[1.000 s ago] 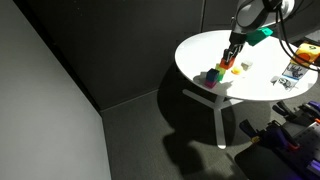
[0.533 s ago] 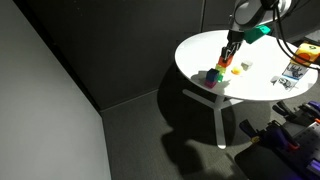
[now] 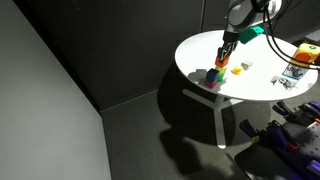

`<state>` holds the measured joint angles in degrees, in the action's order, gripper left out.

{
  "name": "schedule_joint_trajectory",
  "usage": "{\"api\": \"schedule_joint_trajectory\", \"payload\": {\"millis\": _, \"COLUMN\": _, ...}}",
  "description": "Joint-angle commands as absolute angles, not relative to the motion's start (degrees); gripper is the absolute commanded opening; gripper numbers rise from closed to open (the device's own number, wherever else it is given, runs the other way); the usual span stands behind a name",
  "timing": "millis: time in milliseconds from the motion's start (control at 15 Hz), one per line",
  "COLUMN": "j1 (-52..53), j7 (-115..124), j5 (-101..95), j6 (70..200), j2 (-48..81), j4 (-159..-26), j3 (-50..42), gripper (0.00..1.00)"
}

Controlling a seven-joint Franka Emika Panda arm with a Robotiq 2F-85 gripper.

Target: Pick up the orange block and stack them on both the blue and lime green blocks

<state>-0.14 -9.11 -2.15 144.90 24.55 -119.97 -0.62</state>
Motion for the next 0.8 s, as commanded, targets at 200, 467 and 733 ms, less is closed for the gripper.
{"api": "schedule_joint_trajectory", "payload": {"millis": 200, "j1": 0.07, "j7": -8.13, "j5": -3.46, "j6": 142.41, "j2": 28.38, "j4": -114.93, "j3": -0.45, "gripper": 0.31}}
{"api": "schedule_joint_trajectory", "payload": {"millis": 467, "j1": 0.00, "j7": -8.41, "j5": -3.28, "j6": 142.46, "j2": 29.70, "j4": -113.88, "j3": -0.12, "gripper": 0.31}}
{"api": "schedule_joint_trajectory", "payload": {"millis": 733, "j1": 0.21, "j7": -8.14, "j5": -3.48, "j6": 142.50, "j2": 30.25, "j4": -113.68, "j3": -0.19, "gripper": 0.31}}
